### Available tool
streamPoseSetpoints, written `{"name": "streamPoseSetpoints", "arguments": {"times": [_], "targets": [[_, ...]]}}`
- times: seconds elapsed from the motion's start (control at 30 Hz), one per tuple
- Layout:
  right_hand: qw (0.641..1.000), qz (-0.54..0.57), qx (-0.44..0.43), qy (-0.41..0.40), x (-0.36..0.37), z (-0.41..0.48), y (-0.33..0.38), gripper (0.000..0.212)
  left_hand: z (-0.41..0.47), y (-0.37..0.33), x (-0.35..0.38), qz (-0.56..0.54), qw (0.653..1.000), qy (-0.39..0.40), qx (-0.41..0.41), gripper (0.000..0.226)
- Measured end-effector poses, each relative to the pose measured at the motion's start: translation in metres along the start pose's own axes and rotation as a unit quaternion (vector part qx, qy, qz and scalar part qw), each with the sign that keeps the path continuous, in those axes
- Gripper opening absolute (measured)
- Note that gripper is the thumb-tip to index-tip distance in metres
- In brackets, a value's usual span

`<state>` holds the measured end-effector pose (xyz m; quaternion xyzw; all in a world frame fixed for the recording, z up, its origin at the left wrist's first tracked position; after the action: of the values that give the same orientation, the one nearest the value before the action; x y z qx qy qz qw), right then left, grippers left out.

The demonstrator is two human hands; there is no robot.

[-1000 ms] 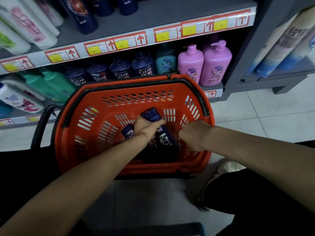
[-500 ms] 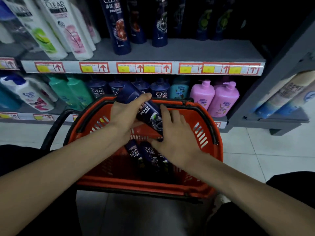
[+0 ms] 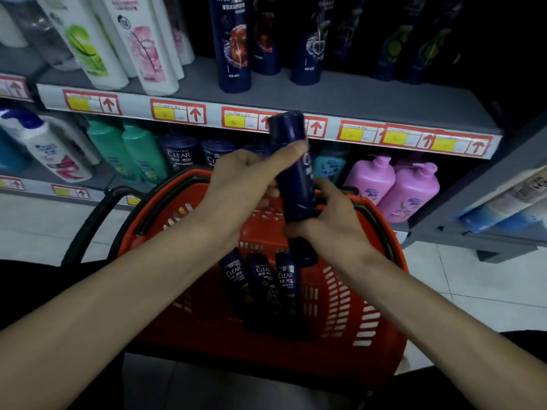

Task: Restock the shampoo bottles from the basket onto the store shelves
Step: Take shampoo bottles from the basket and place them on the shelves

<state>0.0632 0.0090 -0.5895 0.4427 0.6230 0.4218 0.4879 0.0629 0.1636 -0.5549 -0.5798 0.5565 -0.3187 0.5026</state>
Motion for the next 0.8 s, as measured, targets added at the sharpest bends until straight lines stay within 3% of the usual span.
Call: {"name": "streamPoseSetpoints", "arguments": {"times": [0.13,0.3,0.57,0.8], "targets": [[0.961,0.248,0.114,0.052,0.007,0.0,-0.012,0.041,-0.004,-0.007,0.002,0.016,0.999,0.049,0.018,0.05],[0.913,0.366,0.148,0.102,0.008,-0.01,0.0,0.034,-0.005,-0.011,-0.001,0.02,0.998,0.05,0.039,0.045],[0.913,0.389,0.107,0.06,-0.012,-0.016,0.012,0.052,-0.017,-0.013,0.001,0.06,0.993,0.069,0.071,0.04],[0.961,0.271,0.049,0.003,-0.041,-0.013,0.022,0.06,-0.039,-0.027,0.016,0.113,0.977,0.113,0.138,0.014]]}}
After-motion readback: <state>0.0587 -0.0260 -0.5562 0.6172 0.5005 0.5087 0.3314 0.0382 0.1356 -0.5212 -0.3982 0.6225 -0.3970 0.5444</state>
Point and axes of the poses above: each hand's wrist, its own z-axis towards the middle knuckle, its own x-axis out of the palm, y = z × x, the point moved 5 cm from there along z, towards the middle knuckle, and after that the axes turned 7 degrees about z, right-handed, at the moved point
